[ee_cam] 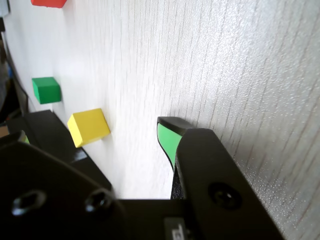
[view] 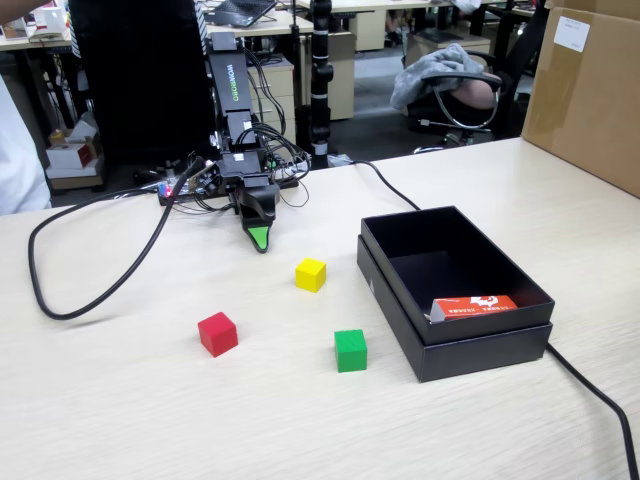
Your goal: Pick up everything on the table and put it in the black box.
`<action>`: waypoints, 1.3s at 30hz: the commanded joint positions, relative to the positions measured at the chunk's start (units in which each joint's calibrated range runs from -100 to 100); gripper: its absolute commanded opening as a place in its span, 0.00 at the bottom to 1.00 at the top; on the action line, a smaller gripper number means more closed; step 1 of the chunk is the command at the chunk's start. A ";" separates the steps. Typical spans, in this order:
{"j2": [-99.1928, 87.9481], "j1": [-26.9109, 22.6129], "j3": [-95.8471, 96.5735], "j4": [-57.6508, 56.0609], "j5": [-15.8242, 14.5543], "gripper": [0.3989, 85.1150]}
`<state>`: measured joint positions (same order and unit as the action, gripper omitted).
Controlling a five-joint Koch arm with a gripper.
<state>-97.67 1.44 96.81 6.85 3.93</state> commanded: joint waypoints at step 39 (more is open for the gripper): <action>26.59 -2.34 -62.35 -61.76 -5.32 0.56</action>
<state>-75.92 -0.17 44.41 -47.89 -0.42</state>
